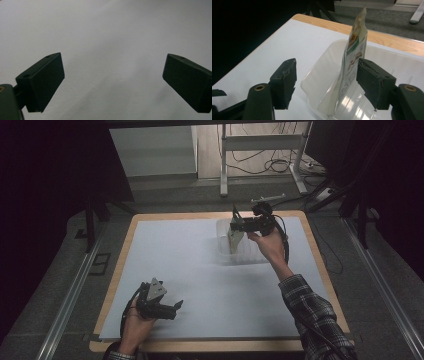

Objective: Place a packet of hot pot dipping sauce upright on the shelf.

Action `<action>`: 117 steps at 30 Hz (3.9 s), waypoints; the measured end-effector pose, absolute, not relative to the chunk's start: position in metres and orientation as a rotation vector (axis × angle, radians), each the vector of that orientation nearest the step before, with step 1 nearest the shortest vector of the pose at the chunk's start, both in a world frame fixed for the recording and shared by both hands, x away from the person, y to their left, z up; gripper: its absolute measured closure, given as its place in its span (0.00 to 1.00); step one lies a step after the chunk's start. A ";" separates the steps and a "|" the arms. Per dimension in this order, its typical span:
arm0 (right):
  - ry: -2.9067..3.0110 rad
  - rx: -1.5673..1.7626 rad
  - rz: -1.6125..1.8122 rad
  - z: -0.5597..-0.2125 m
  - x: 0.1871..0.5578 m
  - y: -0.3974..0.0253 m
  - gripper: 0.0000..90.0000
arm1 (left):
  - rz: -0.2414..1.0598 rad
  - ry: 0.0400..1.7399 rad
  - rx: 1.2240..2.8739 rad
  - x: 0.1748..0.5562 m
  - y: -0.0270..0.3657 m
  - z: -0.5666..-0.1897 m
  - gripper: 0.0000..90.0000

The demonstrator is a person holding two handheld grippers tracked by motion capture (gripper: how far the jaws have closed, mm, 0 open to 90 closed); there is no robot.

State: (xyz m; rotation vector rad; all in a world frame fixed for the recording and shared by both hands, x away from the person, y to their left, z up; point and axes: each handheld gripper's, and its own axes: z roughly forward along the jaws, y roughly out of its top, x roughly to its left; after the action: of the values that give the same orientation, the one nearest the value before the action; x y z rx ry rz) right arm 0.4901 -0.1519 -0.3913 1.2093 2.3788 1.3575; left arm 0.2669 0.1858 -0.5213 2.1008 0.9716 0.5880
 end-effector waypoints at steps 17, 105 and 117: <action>2.435 1.088 1.328 -0.395 0.474 -0.149 0.18 | 0.589 0.972 2.099 0.267 0.185 -0.521 0.04; 2.550 0.871 1.294 -0.436 0.383 -0.176 0.00 | 0.559 0.936 2.091 0.268 0.188 -0.524 0.04; 2.537 0.883 1.286 -0.437 0.373 -0.187 0.00 | 0.531 0.931 2.082 0.269 0.188 -0.524 0.03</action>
State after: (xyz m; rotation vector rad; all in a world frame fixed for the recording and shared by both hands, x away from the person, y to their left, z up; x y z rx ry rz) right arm 0.3730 -0.1875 -0.4366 0.8832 2.5367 1.2863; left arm 0.2691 0.1881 -0.5238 2.0822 0.9306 0.5308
